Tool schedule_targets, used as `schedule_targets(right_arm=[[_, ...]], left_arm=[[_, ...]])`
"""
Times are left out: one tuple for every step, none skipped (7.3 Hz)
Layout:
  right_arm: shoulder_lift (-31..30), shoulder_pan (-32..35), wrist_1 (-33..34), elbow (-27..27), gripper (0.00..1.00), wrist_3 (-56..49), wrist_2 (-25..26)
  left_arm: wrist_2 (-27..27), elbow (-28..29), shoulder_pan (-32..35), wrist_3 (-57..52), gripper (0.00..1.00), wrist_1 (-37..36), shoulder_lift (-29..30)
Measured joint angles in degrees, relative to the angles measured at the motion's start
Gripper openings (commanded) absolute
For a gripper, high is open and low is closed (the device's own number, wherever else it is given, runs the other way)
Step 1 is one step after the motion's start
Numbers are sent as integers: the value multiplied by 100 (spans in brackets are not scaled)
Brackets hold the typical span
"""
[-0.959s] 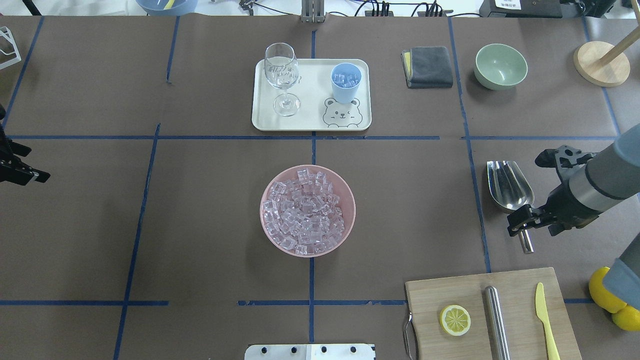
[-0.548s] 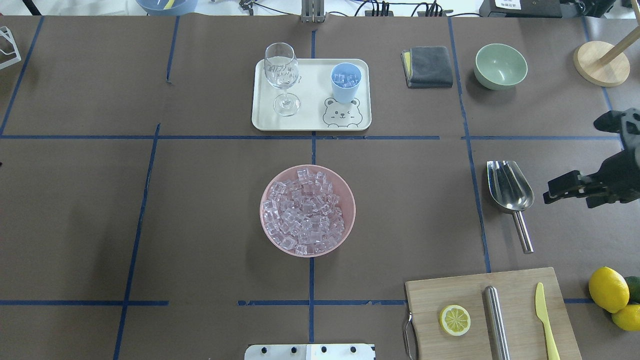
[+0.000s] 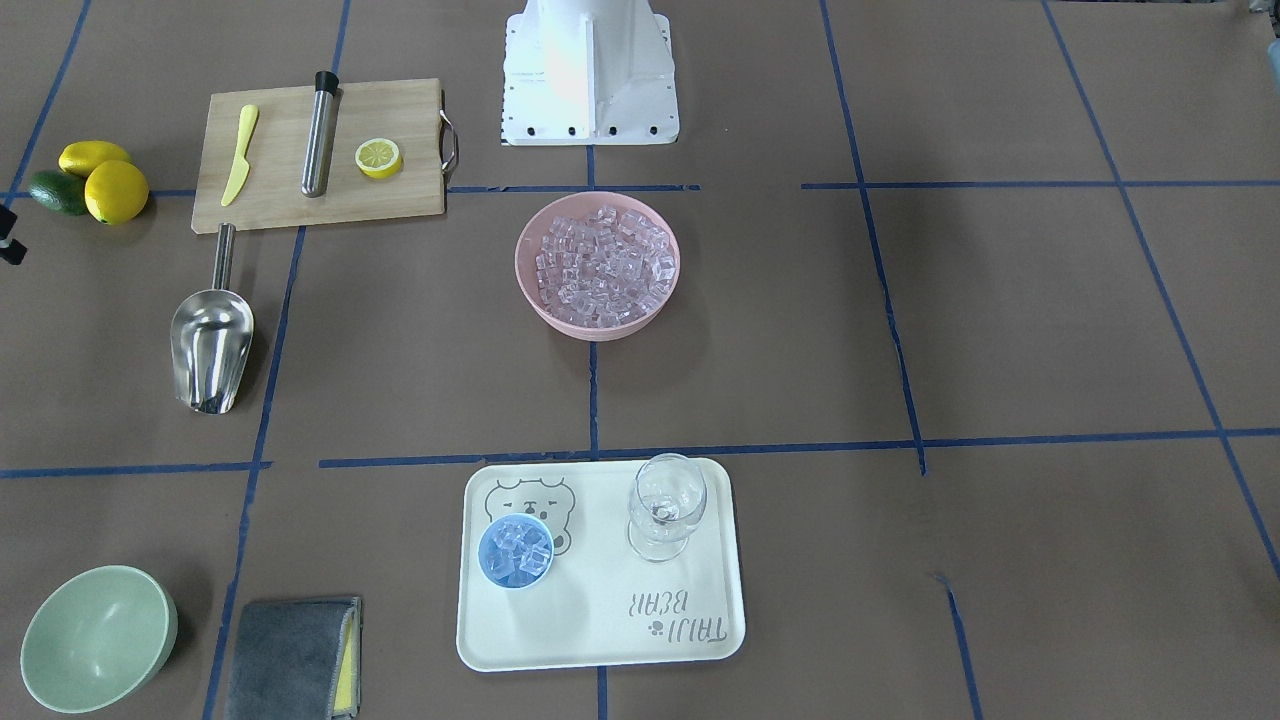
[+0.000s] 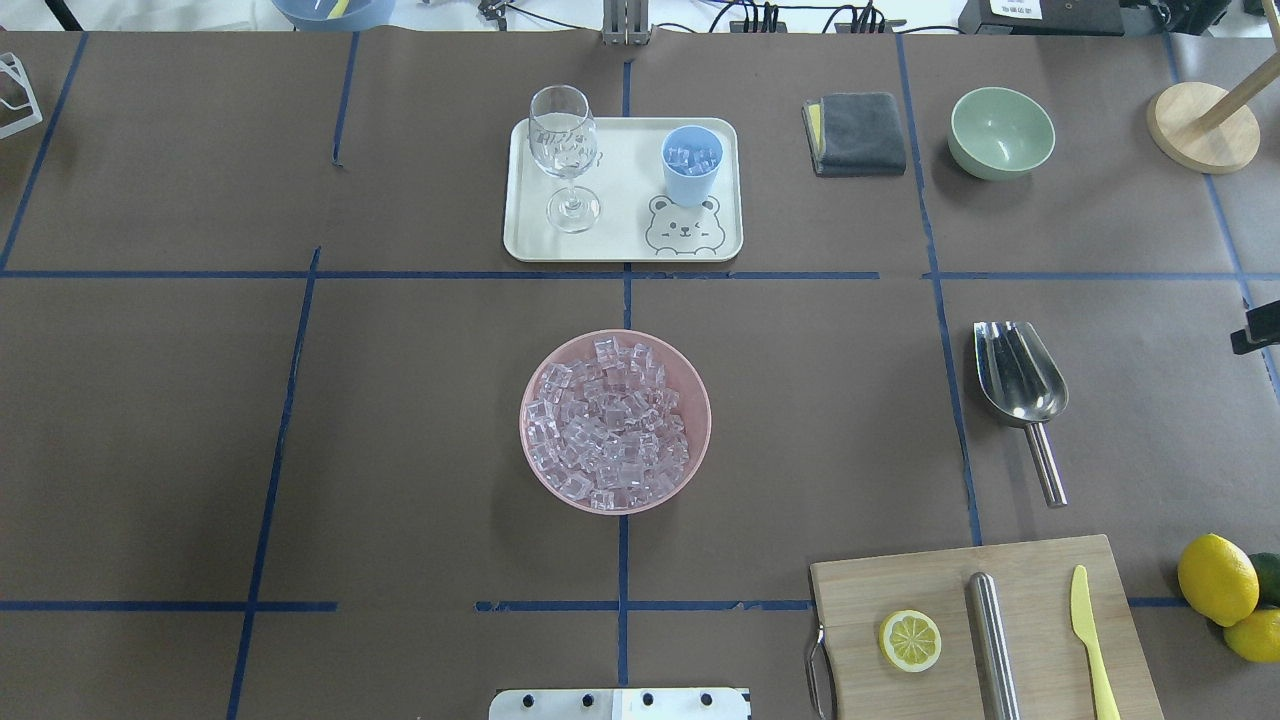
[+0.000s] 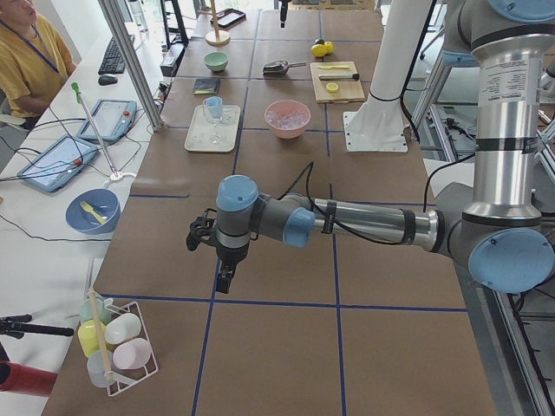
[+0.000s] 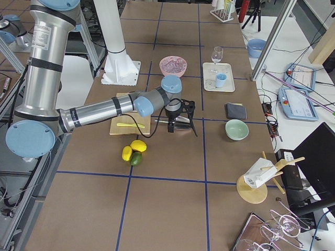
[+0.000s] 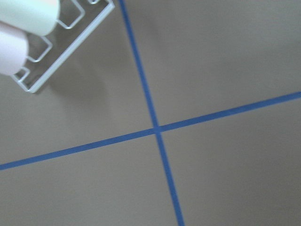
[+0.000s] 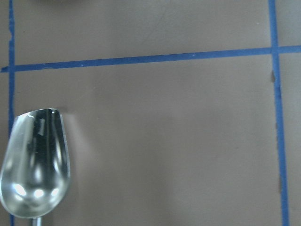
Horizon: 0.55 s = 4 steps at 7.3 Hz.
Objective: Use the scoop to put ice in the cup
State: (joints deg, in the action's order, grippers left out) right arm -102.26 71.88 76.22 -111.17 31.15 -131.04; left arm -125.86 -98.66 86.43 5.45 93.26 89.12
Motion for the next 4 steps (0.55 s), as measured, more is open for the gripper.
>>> schedule_targets(right_arm=[[14,201,15,228,100,-430,-6],[39,303,19,395,100,-662,-19],[58,347,19,512,100,-779,-58],[61,380,24,558,100,-871,-183]], left_arm=[[-398,-117,144,2,100,-590,84],[-705,-180,201,9,100,-788,92],[-853,-83,215,21,100,-612,89],[-917,17,221,36,100,-255,60]])
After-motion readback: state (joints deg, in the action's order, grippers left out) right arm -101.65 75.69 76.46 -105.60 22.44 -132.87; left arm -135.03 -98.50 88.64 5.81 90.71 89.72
